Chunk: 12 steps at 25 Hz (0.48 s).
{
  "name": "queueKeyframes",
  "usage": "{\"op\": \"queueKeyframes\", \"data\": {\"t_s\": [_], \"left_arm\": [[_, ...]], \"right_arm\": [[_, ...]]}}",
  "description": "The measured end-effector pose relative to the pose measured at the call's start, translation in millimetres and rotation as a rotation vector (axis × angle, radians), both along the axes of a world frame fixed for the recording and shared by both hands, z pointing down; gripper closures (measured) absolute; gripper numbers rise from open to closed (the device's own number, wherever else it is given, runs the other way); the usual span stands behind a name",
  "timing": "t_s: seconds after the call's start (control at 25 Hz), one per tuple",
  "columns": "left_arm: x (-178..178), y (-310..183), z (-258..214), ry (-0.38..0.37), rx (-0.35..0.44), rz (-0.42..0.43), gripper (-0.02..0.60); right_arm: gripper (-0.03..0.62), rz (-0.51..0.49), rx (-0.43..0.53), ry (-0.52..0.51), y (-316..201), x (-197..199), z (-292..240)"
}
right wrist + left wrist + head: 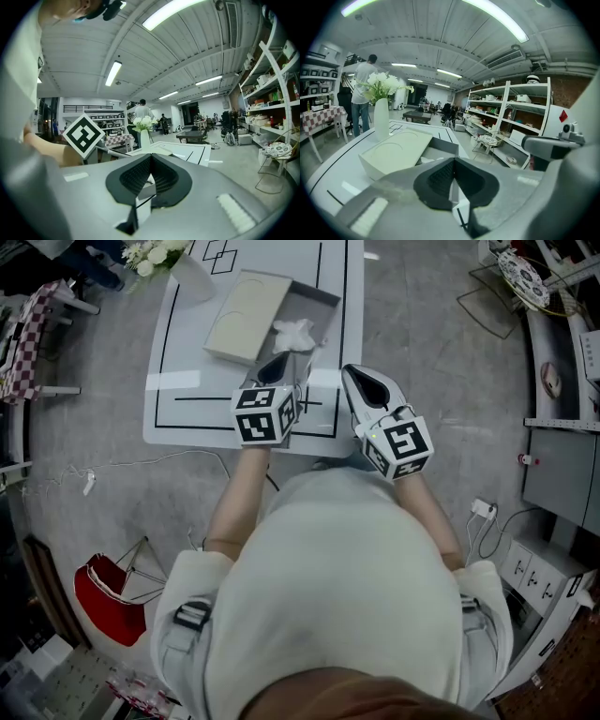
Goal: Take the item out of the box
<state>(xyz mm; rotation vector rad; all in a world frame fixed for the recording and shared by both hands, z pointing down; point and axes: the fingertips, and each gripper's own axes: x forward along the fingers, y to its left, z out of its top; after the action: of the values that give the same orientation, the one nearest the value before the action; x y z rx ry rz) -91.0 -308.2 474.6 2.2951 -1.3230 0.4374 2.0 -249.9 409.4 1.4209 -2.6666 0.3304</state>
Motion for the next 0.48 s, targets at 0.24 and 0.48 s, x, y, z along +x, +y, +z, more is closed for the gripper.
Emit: {"op": "queueKeyframes", "data": {"t_s": [0.24,0.48], "left_arm": [[8.4,-27.6,10.4,-0.036,-0.044,-0.024,0.581],[7.4,-48.3,29.0,-0.109,-0.121,-0.068,0.581]], "right_arm": [[0.602,-0.039,-0.008,0.005,-27.0,9.5,-0.7],[0.603,-0.076,-0.03,-0.009,-52.7,14.7,0.3]]}}
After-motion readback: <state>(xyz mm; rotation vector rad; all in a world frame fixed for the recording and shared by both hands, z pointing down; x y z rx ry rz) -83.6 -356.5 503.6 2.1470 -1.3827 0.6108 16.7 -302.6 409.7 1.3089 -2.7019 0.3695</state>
